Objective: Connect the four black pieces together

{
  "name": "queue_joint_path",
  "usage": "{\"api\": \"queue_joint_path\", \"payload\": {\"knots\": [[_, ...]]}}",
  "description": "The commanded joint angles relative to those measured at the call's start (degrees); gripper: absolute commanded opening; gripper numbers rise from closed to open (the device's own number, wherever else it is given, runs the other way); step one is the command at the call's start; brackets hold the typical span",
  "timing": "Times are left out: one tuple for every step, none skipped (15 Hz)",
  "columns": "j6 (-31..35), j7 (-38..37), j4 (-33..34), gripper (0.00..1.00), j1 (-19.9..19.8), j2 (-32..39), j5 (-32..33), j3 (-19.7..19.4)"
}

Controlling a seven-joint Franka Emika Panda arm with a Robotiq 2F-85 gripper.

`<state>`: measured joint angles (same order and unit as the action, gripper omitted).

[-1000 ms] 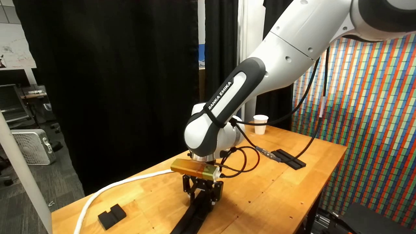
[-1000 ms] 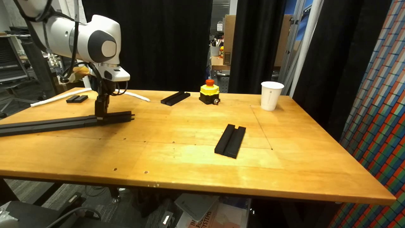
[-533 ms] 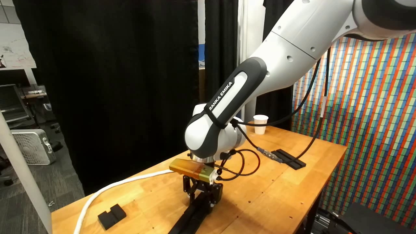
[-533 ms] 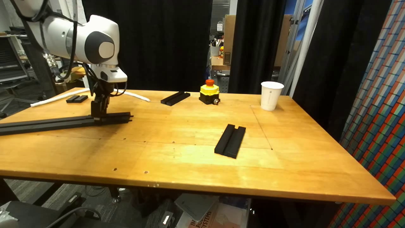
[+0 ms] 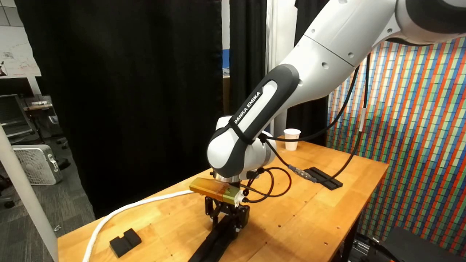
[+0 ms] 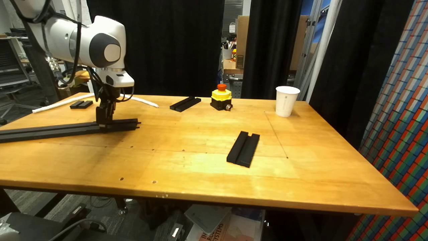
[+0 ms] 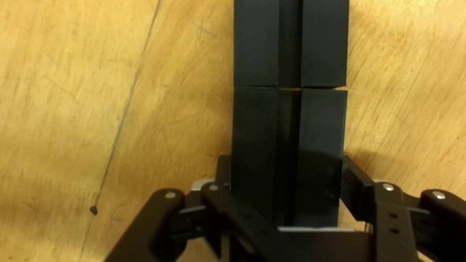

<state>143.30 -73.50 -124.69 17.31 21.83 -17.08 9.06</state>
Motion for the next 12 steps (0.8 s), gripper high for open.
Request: {"api": "queue_joint_path", "payload": {"knots": [[0.69, 0.1, -0.21, 0.46, 0.43, 0.46, 0.75, 0.23], [0.64, 0.23, -0.12, 0.46, 0.43, 0.54, 0.78, 0.28], [0.82, 0.27, -0.03, 0.46, 0.51, 0.7, 0.84, 0.3], [0.87, 0.34, 0.01, 0.46, 0.51, 0.75, 0.87, 0.3], [1.03, 0.53, 0.1, 0.46, 0.54, 0.89, 0.93, 0.35], [1.11, 0.31, 0.17, 0.46, 0.71, 1.01, 1.2, 0.26], [1.2, -0.11, 0.19, 0.46, 1.06, 1.08, 1.75, 0.09], [1.23, -0.23, 0.18, 0.46, 1.23, 1.04, 2.23, 0.01], [1.19, -0.26, 0.26, 0.46, 1.45, 1.09, 2.96, -0.06], [1.24, -0.16, 0.31, 0.46, 1.46, 1.11, 3.23, -0.01], [1.27, -0.22, 0.3, 0.46, 1.55, 1.08, 3.78, -0.04], [1.35, -0.28, 0.31, 0.46, 1.6, 1.11, 4.15, -0.04]]}}
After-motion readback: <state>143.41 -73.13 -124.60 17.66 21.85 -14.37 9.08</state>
